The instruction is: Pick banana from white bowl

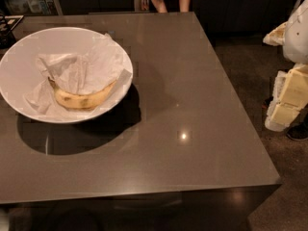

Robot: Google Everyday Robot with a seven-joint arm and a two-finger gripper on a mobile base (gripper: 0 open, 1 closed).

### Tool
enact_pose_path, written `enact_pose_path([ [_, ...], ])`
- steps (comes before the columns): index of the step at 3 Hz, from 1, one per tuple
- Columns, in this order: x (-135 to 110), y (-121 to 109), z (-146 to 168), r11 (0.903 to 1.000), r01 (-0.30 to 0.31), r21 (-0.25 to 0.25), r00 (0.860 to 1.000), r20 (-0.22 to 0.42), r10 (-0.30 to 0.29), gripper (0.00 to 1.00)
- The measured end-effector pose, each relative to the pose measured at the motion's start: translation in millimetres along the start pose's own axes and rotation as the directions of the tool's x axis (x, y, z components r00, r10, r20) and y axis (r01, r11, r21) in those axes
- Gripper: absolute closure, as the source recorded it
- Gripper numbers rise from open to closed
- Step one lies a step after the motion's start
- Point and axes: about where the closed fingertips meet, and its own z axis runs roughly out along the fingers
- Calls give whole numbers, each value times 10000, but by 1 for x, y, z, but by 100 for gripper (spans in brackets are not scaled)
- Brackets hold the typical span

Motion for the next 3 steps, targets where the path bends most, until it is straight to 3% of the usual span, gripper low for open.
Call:
enact_pose_path([
  [1,0,0,0,10000,0,0,10000,-2,0,0],
  [2,-11,-2,-3,9999,-35,149,9983,-582,44,0],
  [3,-41,-10,-8,9999,93,-87,9953,-958,-101,0],
])
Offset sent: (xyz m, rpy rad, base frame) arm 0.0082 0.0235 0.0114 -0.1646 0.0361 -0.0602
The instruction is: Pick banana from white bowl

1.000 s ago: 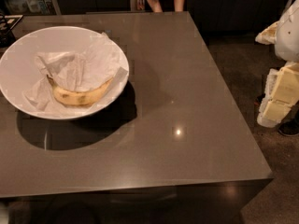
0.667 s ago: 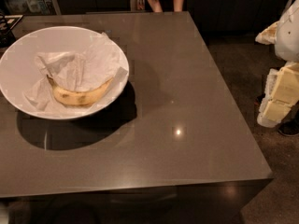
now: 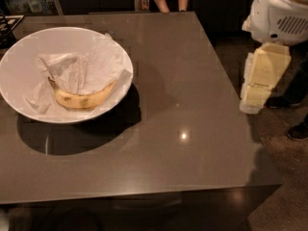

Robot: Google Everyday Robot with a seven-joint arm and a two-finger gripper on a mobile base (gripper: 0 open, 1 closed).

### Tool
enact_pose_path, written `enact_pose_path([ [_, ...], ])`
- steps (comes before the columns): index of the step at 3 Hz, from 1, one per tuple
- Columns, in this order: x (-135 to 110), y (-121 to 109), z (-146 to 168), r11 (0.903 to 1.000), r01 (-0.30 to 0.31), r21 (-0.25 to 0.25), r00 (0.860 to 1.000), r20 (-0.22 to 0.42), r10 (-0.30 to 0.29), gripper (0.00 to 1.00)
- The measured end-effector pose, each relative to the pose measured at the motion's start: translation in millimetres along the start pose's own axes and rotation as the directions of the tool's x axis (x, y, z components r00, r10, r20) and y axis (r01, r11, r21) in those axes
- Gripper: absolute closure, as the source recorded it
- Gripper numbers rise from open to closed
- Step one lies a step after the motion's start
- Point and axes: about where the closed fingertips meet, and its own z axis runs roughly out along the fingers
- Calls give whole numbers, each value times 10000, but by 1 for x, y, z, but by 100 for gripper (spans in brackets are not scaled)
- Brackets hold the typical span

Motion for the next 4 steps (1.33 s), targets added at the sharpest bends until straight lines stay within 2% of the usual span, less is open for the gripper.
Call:
enact_pose_path([
  [1,-37,-11,-13,9982,587,146,9983,61,-588,0],
  [3,-64,-23,-19,9945,822,654,9933,758,-871,0],
  [4,-91,-35,-16,9957,818,439,9927,855,-854,0],
])
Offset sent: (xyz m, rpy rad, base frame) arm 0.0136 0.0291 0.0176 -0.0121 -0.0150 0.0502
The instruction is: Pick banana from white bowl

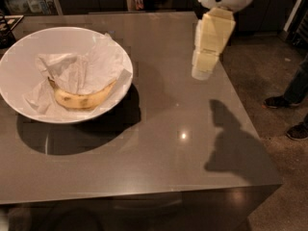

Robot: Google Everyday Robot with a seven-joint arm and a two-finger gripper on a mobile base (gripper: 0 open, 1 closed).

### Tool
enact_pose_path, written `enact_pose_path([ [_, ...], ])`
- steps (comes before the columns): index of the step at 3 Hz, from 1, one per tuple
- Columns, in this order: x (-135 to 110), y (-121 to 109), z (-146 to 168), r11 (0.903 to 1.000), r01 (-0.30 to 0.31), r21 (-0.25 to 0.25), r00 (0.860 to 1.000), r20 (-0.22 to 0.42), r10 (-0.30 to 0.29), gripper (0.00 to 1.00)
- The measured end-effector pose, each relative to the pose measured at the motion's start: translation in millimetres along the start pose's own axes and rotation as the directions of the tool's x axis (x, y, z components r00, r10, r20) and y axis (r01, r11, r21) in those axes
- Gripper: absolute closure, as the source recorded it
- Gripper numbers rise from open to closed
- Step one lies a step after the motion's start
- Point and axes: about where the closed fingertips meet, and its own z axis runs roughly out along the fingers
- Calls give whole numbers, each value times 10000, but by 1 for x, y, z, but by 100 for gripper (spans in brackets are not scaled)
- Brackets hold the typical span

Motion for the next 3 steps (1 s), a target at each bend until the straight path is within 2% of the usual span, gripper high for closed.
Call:
enact_pose_path([
  [1,-37,-16,15,9994,175,-314,9996,204,-169,0],
  [2,-49,-24,17,9997,248,-63,9985,493,-245,0],
  [3,-61,-27,22,9997,224,-103,9959,877,-214,0],
])
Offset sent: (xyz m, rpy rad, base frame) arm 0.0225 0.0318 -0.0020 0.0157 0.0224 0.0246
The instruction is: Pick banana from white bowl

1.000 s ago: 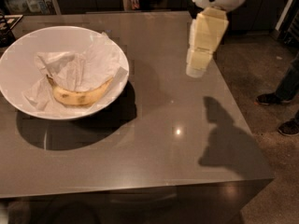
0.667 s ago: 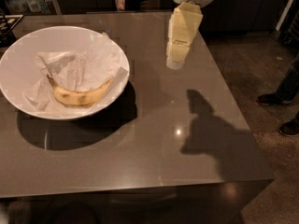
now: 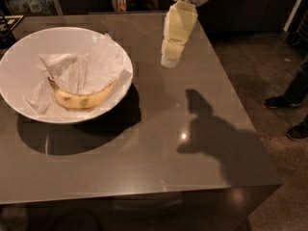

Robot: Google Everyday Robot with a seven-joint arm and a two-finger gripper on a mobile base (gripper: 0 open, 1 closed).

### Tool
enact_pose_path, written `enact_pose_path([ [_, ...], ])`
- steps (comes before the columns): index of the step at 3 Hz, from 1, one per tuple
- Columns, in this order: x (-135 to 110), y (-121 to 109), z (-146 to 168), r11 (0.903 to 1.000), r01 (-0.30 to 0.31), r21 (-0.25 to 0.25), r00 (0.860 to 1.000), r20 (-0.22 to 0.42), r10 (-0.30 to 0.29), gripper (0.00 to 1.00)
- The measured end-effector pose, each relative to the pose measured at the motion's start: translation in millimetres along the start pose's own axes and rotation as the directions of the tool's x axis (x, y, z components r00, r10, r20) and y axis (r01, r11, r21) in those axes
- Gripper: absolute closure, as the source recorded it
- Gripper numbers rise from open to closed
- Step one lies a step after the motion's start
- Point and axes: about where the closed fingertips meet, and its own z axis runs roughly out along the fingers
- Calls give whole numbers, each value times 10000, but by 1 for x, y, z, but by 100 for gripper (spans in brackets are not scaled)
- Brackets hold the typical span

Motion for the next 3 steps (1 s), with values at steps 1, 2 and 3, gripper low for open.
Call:
enact_pose_path([
  [1,-31,5,15,9987,-300,-403,9995,128,305,0],
  [2,-66,15,27,9924,-878,-864,9957,217,900,0],
  [3,-85,24,38,9862,-1232,-1105,9923,-8,1239,0],
])
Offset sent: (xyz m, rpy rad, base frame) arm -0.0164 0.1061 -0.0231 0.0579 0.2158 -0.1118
